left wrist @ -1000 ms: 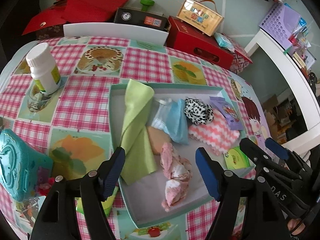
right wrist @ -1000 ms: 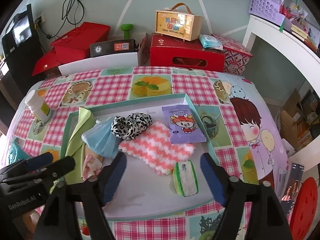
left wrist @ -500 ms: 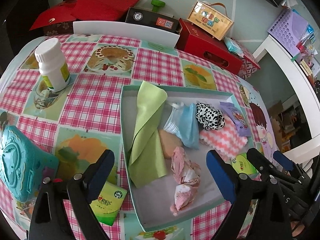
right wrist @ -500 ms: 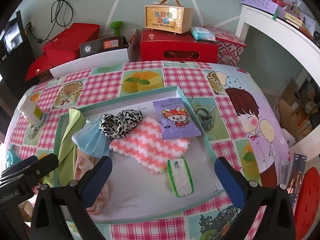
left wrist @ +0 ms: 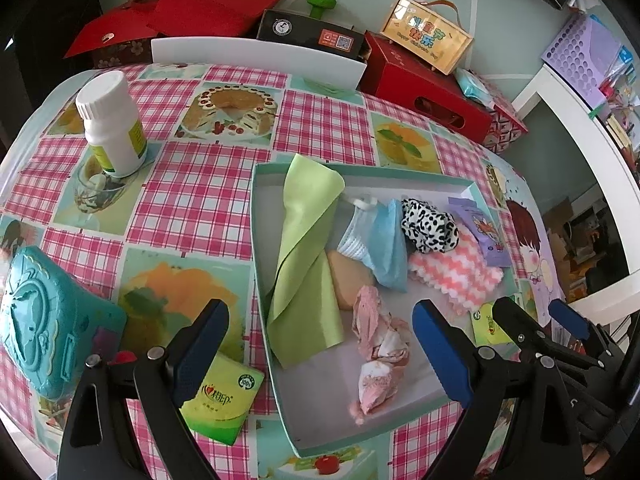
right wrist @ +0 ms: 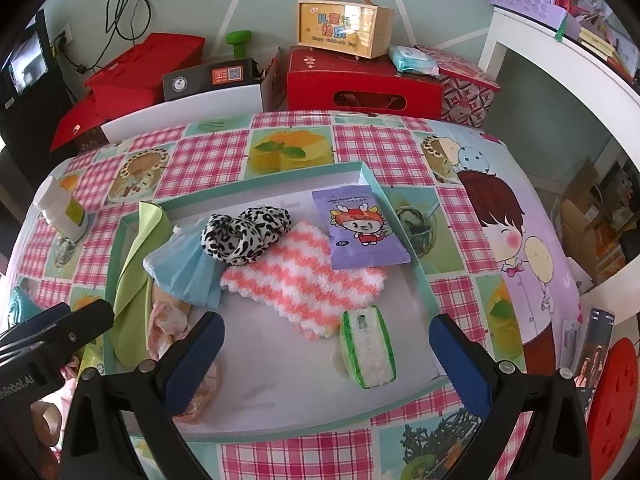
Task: Organize soft objects
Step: 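Withdraw both open grippers from the tray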
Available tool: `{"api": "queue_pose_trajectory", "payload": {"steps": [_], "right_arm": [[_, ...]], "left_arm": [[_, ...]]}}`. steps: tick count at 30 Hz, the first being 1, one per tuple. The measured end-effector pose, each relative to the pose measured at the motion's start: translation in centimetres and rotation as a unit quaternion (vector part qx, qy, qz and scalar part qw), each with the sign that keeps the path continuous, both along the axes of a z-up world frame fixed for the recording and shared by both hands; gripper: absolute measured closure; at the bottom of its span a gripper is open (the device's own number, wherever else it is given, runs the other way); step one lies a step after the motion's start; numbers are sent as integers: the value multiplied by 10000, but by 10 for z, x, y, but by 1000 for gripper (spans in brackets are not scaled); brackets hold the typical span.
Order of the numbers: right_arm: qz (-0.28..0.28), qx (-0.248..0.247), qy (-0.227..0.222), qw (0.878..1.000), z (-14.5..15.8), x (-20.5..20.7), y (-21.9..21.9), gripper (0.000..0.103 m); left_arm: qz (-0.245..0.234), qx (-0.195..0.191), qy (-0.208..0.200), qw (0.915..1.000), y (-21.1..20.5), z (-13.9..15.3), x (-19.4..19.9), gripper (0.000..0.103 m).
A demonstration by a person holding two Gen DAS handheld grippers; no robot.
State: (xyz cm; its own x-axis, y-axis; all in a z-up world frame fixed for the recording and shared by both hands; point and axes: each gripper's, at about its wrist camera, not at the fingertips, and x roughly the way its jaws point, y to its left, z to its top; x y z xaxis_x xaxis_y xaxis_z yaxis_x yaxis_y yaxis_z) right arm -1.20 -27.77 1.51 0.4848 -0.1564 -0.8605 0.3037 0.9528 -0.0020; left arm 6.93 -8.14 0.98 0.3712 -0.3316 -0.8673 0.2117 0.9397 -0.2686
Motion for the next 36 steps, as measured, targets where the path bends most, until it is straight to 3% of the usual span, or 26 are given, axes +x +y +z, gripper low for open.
{"api": "queue_pose_trajectory", "payload": {"steps": [13,24,36], "right_arm": [[226,71,-48,9997,6,-18,26,0],[679,80,106,9976,-6,-31,62,0],[1052,15,84,9944,-5,-33,91,0]], "left_arm": [[128,148,-120,9997,26,17,-31,10],[436,419,-23,9982,61,10,-62,10],[816,370,54,9960,100,5,-73,10]]}}
